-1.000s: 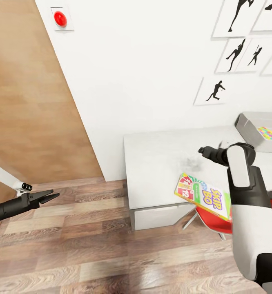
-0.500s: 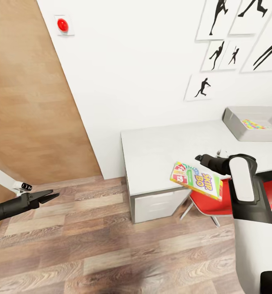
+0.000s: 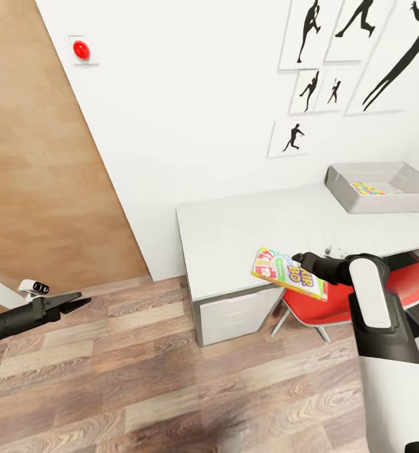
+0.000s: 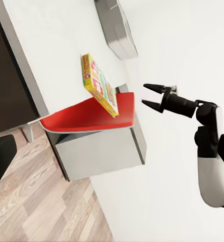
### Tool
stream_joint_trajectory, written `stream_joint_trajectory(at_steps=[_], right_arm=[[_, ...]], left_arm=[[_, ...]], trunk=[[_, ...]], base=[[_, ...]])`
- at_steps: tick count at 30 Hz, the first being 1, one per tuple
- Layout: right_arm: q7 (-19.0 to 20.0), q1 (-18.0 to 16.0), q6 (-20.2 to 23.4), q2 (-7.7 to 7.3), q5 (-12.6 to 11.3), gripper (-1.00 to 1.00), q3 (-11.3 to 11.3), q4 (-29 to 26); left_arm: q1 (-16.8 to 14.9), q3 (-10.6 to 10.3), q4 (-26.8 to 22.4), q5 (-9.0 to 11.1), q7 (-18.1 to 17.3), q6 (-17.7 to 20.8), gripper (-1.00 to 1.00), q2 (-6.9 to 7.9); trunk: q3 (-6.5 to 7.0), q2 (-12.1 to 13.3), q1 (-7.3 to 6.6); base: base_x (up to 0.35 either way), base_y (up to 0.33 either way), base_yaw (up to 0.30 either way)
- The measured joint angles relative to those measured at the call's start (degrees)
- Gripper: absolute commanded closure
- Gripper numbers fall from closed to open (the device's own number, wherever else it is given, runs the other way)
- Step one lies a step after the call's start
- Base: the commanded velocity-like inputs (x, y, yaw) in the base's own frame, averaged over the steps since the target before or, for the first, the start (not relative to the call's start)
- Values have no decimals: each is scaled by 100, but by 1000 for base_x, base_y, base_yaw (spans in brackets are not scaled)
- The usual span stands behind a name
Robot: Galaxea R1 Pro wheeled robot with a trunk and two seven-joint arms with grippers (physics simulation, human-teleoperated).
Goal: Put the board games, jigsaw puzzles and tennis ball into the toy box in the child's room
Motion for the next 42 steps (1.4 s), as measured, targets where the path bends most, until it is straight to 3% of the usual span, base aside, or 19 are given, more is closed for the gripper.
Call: stream_joint_trajectory(at_steps=[7, 11, 16, 24, 26, 31, 33, 35, 38, 40, 42], right_arm=[[2, 588, -1, 7, -242, -100, 78, -322], [8, 1004, -1, 24, -333, -100, 340, -415], [2, 1723, 0, 28, -781, -100, 548, -558], [67, 2479, 7, 36, -885, -100, 1000, -587], [85, 2689, -66, 99, -853, -100, 1113, -433], [102, 2947, -1080, 176, -734, -100, 1552, 779], [110, 2962, -1560, 171, -656, -100, 1727, 1406], [204, 2972, -2258, 159, -349, -100, 1935, 2193], [764, 2976, -3257, 164, 493, -100, 2054, 3096], [1310, 2976, -3741, 190, 1026, -100, 2058, 3399], [1736, 2976, -4026, 199, 1353, -100, 2047, 3549]], left_arm=[[0, 0, 0, 0, 0, -1, -100, 2], [0, 0, 0, 0, 4, -5, -100, 0], [0, 0, 0, 0, 11, -8, -100, 0], [1, 0, 0, 1, 9, -5, -100, 2], [1, 0, 0, 0, 9, -3, -100, 4], [1, 0, 0, 1, 1, 0, -100, 5], [1, 0, 0, 1, -8, 0, -100, 7], [1, 0, -1, 1, -8, -1, -100, 8], [0, -6, 0, 1, -9, -3, -100, 9], [1, -13, 0, 1, -1, -7, -100, 4], [4, -16, 0, 2, 1, -7, -100, 2]], trunk=[[61, 0, 0], [95, 0, 0], [139, 0, 0], [209, 0, 0], [227, 0, 0], [271, 1, 0], [289, 1, 0], [307, 1, 0], [334, 0, 2], [352, 1, 2], [370, 0, 3]], base=[[-2, 2, -129], [0, 0, -128], [0, 0, -113], [0, 0, -87], [0, 0, -80], [0, 0, -77], [0, 0, -76], [-3, 0, -76], [-108, 22, -76], [-228, 79, -76], [-197, 57, -76]])
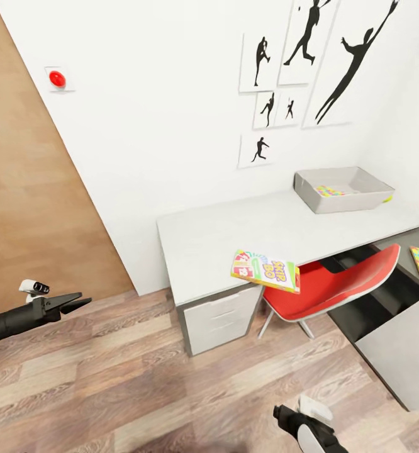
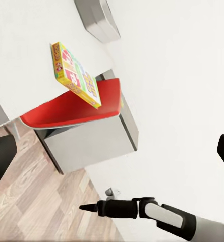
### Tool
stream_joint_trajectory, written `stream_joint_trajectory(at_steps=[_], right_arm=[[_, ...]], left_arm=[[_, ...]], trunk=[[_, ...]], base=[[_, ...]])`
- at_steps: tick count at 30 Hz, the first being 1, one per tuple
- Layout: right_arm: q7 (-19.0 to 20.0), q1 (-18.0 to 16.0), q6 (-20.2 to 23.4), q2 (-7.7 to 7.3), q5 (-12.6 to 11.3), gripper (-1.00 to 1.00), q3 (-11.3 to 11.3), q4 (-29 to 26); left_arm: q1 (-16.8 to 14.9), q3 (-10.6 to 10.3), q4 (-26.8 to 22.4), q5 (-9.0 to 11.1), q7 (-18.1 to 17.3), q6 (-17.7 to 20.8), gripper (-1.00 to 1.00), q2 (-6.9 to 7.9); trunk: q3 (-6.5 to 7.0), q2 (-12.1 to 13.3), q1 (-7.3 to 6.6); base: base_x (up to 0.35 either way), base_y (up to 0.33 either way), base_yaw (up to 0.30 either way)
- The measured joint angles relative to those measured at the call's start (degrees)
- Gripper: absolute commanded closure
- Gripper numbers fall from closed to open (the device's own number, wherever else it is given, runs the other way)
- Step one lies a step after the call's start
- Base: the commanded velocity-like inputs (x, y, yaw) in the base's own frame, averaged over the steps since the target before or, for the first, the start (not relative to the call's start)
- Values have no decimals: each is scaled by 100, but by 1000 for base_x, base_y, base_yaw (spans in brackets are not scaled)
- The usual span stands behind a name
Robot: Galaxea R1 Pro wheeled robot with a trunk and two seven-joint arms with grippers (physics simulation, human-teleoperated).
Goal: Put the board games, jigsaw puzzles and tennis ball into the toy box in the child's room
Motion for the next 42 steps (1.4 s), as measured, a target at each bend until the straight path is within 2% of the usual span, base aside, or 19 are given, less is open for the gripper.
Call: stream_joint_trajectory(at_steps=[3, 7, 12, 15, 20, 29, 35, 42], right_arm=[[274, 0, -163, -24, 180, -100, -14, 86], [361, 0, -209, -49, 230, -100, -30, 112], [385, 0, -258, -91, 242, -100, -34, 127], [399, 0, -450, -152, 237, -100, -35, 139], [410, 2, -530, -196, 231, -100, -35, 169], [410, 2, -563, -196, 256, -100, -27, 174], [409, 2, -794, -189, 263, -100, -17, 172], [408, 2, -845, -173, 269, -100, 18, 171]], left_arm=[[3, -1, 0, -1, 0, -1, -100, 0], [2, -1, 0, -1, 6, -2, -100, -1], [3, -1, 1, -1, 13, -2, -100, -1], [5, -1, 0, -1, 15, -2, -100, -2], [5, -2, 0, -1, 17, -2, -100, -2], [6, -10, 0, -1, 17, -6, -100, -8], [6, -10, 0, -1, 21, -11, -100, -10], [6, -12, 6, -2, 26, -5, -100, -10]], trunk=[[27, 0, -2], [62, 0, -1], [107, 0, 0], [133, 0, -2], [178, 0, -3], [258, 0, -3], [311, 0, -3], [376, 1, -3]], base=[[-78, 20, -76], [-109, 5, -76], [-226, 1, -77], [-59, 0, -79], [-15, 0, -81], [-1, 0, -87], [0, 0, -69], [0, -34, -11]])
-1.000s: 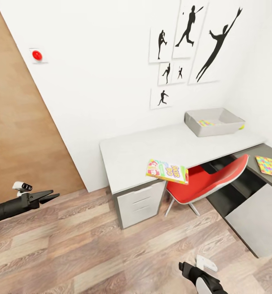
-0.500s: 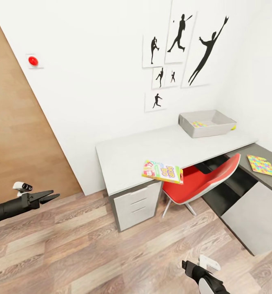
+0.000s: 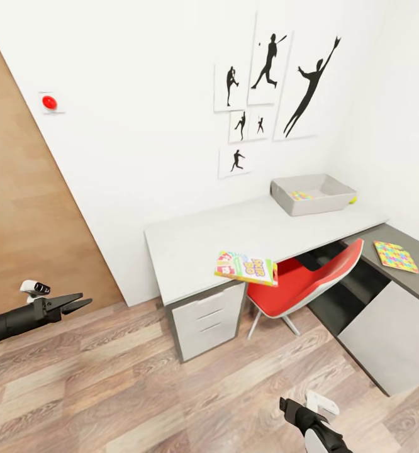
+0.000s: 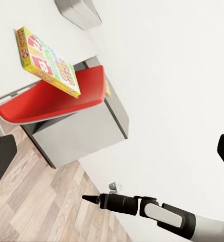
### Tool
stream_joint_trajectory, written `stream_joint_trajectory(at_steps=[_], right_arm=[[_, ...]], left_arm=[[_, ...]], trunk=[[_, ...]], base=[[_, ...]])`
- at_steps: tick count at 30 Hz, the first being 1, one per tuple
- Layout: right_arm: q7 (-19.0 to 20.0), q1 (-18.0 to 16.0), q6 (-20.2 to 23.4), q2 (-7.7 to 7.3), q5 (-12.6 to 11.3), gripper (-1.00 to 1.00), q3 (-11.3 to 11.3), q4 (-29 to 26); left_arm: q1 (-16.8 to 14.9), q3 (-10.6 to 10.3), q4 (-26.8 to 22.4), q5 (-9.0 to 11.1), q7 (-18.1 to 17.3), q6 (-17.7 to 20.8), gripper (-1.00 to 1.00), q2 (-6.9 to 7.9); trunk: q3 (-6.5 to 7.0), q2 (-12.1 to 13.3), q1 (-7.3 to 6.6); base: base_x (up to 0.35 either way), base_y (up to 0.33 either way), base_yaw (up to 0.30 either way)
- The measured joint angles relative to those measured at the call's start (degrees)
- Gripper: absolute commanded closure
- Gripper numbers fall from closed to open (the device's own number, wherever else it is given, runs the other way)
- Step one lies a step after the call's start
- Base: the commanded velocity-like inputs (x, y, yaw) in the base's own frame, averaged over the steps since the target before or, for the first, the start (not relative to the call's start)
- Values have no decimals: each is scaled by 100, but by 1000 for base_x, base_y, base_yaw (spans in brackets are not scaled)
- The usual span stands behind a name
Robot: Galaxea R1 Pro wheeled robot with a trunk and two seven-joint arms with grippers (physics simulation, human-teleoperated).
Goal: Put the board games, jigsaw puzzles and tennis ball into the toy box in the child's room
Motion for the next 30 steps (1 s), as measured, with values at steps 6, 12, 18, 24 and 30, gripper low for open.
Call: stream_joint_trajectory(at_steps=[6, 12, 18, 24, 30], right_arm=[[-1, 1, -10, 13, 1, -100, 8, -2], [-2, 5, -10, 15, -5, -100, -18, -34], [-8, 7, -7, 27, -8, -100, -33, -44], [-9, 7, -10, 28, -53, -100, -51, -49], [-7, 7, -12, 19, -61, -100, -52, -54]], left_arm=[[0, -20, 18, 0, 22, 10, -100, -33], [0, -20, 58, 8, 140, 16, -100, -52], [1, -23, 165, 22, 232, 21, -100, -86], [0, 5, 305, 19, 235, 21, -100, -96], [0, 2, 316, 17, 236, 21, -100, -101]], trunk=[[57, 0, 0], [91, 0, 0], [94, 1, 0], [94, 0, 0], [94, 0, 0]], base=[[0, -180, -1], [0, -276, 5], [0, -37, 0], [0, -1, 0], [0, 0, 0]])
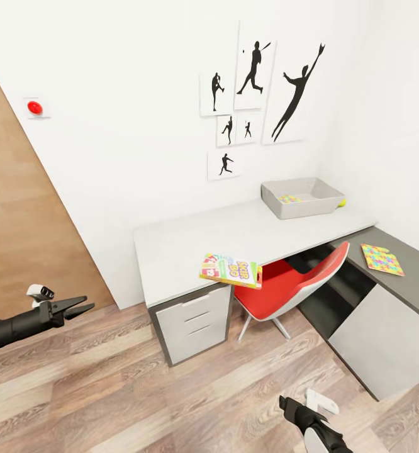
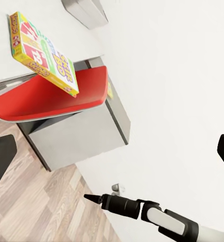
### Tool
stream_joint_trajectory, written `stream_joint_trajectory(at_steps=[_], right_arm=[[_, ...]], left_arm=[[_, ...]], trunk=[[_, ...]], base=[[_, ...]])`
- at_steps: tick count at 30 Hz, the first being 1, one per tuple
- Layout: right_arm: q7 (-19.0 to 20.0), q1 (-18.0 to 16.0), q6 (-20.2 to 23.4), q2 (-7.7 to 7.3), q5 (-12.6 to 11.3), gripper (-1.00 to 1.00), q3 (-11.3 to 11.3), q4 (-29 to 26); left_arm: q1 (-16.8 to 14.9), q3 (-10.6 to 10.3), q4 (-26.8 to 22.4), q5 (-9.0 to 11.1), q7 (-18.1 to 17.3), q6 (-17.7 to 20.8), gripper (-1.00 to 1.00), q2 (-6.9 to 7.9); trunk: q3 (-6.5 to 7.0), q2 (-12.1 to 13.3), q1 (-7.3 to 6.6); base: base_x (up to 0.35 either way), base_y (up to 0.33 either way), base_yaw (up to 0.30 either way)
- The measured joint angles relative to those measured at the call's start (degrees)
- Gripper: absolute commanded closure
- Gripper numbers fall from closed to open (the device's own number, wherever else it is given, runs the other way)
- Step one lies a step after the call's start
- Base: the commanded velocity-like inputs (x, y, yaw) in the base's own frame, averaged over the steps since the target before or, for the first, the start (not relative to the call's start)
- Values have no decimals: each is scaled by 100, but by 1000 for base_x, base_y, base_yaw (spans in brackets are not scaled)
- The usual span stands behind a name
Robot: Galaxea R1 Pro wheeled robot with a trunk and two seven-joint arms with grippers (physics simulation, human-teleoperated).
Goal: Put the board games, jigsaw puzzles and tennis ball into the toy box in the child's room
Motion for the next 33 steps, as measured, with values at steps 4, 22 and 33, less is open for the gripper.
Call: stream_joint_trajectory(at_steps=[4, 22, 33], right_arm=[[2, -2, 56, -38, -24, -100, -4, -84], [190, -6, 4160, -342, -308, -100, -2620, -2307], [283, 0, 4567, -326, -277, -100, -2593, -2811]], left_arm=[[0, 0, 19, 3, 0, 0, -100, -4], [0, 43, 283, 46, 766, 62, -100, -292], [0, 43, 284, 44, 781, 62, -100, -360]], trunk=[[0, 0, 0], [0, 0, 0], [2, 0, 0]], base=[[0, 0, 0], [0, 0, 0], [0, 0, 0]])
